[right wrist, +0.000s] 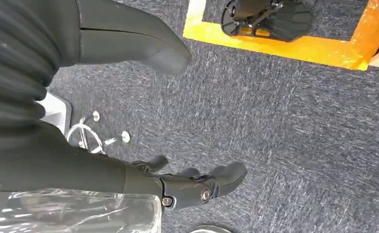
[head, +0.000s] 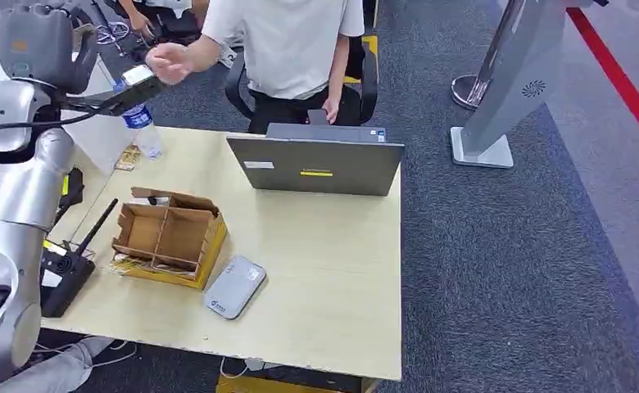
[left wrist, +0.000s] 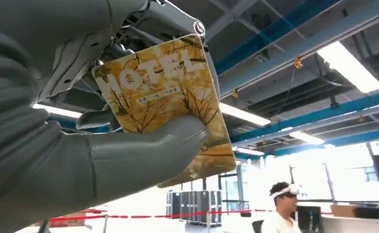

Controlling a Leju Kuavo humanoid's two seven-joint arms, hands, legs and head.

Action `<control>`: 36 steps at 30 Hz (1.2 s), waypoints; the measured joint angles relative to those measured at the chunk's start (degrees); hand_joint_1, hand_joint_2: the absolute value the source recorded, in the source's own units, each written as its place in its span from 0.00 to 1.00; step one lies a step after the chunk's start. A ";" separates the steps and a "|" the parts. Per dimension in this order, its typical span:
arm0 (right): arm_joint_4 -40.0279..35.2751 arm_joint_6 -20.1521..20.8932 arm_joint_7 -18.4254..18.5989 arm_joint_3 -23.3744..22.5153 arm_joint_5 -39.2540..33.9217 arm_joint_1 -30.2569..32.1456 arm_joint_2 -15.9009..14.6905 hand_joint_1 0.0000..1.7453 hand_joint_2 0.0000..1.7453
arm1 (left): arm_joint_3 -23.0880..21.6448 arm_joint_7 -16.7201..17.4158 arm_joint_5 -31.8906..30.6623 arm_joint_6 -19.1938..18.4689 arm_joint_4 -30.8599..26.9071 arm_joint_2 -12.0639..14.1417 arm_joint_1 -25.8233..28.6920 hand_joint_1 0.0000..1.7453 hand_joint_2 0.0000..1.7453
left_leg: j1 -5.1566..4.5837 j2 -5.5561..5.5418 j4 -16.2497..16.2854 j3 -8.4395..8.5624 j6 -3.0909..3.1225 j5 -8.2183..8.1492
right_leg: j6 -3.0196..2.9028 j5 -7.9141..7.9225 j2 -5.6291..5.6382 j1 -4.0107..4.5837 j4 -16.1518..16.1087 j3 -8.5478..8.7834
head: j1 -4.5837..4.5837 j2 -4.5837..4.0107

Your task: Pass the card to the sensor for recognition and then transmit it.

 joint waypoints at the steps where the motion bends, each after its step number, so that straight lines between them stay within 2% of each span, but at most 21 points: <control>1: 0.00 -0.02 -0.07 -0.13 0.00 0.06 0.00 0.00 1.00 | -0.30 0.02 0.46 0.15 -1.75 0.02 0.95 1.00 1.00 | 0.00 0.00 0.00 0.00 0.00 0.00 | 0.00 0.00 0.00 0.00 0.00 0.00 | -0.02 0.00; 7: 0.00 -0.50 -0.46 -1.05 -0.11 0.48 0.00 0.00 1.00 | -2.01 0.31 1.37 0.31 -11.92 0.00 8.29 1.00 1.00 | -0.02 0.03 0.00 0.00 0.01 -0.02 | 0.01 -0.01 0.02 -0.02 -0.02 0.00 | -0.02 0.00; 12: 0.00 -0.85 -1.46 -2.40 -0.35 1.06 0.00 0.00 1.00 | -5.63 -0.04 0.68 0.37 -23.81 0.13 17.45 1.00 1.00 | -0.02 0.04 0.00 -0.02 0.02 -0.07 | 0.04 -0.04 0.03 -0.03 -0.03 0.00 | -0.02 0.00; 19: 0.00 -1.18 -2.56 -4.46 -1.35 1.91 0.00 0.00 1.00 | -11.62 -1.33 -2.14 0.29 -34.76 1.88 28.27 1.00 1.00 | -0.02 0.04 -0.01 -0.03 0.00 -0.09 | 0.06 -0.07 0.03 -0.03 -0.03 -0.04 | -0.02 0.00; 26: 0.00 -1.18 -2.89 -6.10 -1.40 2.34 0.00 0.00 1.00 | -17.79 -1.95 -3.13 -2.93 -38.09 4.35 33.03 1.00 1.00 | -0.02 0.03 -0.02 -0.04 0.00 -0.09 | 0.07 -0.08 0.03 -0.03 -0.03 -0.05 | -0.02 0.00; 36: 0.00 -1.11 -2.97 -7.56 -1.29 2.34 0.00 0.00 1.00 | -23.87 -0.90 -3.63 -5.38 -37.76 4.92 34.97 1.00 1.00 | -0.02 0.02 -0.01 -0.05 0.00 -0.09 | 0.07 -0.07 0.02 -0.03 -0.03 -0.04 | -0.02 0.00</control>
